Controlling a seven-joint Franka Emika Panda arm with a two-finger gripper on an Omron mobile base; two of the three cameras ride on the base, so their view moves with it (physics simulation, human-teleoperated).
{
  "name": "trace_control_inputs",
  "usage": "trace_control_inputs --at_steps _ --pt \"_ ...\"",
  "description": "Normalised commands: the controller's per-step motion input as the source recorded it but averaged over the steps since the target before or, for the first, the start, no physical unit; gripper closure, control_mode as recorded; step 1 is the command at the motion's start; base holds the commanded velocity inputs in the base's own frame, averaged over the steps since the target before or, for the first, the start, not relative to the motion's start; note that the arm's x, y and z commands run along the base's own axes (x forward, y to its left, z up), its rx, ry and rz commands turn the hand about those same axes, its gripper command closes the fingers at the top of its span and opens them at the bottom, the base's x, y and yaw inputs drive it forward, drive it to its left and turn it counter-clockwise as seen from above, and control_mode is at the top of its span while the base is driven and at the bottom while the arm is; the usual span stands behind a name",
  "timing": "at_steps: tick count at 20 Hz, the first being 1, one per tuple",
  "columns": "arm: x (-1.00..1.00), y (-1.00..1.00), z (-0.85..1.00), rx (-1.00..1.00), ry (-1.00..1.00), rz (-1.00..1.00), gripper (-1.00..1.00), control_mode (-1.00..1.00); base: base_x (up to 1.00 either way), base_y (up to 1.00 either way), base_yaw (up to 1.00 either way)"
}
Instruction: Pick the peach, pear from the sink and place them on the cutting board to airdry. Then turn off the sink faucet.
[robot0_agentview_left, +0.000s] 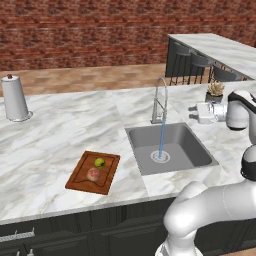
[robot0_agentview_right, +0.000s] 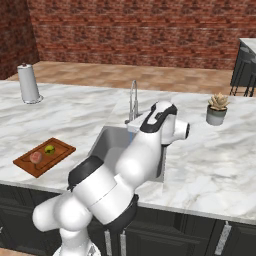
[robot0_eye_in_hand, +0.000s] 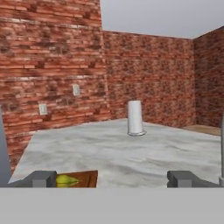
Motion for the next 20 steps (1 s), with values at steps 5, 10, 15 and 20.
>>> trace_control_inputs --at_steps 5,10,15,20 --pt "0.15 0.0 -0.15 0.0 0.0 0.0 -1.0 -1.0 0.0 0.0 0.0" --pt "0.1 -0.01 -0.17 0.0 0.0 0.0 -1.0 -1.0 0.0 0.0 0.0" --pt "0.21 -0.03 -0.16 0.0 0.0 0.0 -1.0 -1.0 0.0 0.0 0.0" --pt "0.27 -0.03 -0.1 0.0 0.0 0.01 -1.0 -1.0 0.0 0.0 0.0"
